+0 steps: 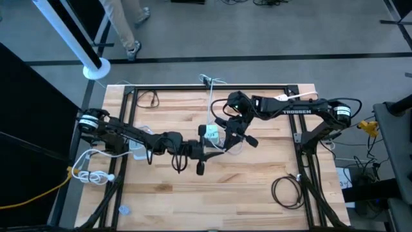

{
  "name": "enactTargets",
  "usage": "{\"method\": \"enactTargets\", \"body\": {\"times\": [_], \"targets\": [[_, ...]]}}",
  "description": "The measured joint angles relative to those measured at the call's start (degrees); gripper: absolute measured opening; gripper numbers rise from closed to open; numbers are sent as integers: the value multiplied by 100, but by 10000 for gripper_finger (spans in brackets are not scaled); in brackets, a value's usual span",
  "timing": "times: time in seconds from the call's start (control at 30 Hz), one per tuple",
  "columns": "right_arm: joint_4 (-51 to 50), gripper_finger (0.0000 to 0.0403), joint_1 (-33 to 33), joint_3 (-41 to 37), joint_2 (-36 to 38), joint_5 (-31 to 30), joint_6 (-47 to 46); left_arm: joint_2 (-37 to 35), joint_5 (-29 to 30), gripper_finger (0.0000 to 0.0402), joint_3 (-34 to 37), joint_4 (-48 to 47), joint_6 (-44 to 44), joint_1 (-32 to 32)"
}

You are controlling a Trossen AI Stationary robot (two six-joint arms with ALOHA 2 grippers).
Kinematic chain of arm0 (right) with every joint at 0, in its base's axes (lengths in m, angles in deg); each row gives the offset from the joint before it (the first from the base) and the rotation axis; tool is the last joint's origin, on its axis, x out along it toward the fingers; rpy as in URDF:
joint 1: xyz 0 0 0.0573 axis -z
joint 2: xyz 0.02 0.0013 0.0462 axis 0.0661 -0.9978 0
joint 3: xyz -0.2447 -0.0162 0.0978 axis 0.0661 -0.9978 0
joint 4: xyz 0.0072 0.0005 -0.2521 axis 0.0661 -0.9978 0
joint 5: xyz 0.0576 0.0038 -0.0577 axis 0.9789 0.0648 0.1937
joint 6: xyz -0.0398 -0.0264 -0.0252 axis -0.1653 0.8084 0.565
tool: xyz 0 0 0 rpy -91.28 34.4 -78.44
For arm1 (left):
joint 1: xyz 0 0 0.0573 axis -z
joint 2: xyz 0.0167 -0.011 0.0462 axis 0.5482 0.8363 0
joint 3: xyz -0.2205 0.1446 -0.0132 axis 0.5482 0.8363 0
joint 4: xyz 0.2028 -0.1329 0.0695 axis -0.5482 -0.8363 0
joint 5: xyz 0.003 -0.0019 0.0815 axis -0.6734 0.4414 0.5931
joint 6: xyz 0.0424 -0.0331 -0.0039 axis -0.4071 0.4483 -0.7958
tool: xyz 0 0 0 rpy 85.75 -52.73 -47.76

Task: Insert USB
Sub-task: Insert the right white charger cable into the center white outlet extension

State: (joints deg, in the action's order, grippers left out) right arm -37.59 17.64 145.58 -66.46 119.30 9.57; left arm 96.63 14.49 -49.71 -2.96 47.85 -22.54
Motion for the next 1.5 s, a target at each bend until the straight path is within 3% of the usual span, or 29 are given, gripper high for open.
{"method": "enactTargets", "body": {"times": [0.23,0.53,0.97,1.2,1.5], "targets": [[-17,10,-7,0,0,-11,-57,0,-125,6,0,-101,111,-73],[-2,12,-8,0,4,-3,-55,-31,-90,2,0,-88,203,-74],[-692,139,170,2,214,-560,-83,-391,482,2,2,-1057,600,-77],[-1530,172,179,-2,455,-581,173,-391,2283,2,4,-2020,1432,-277],[-1578,151,168,-223,1216,-625,151,-391,2357,2,5,-2711,2230,-939]]}}
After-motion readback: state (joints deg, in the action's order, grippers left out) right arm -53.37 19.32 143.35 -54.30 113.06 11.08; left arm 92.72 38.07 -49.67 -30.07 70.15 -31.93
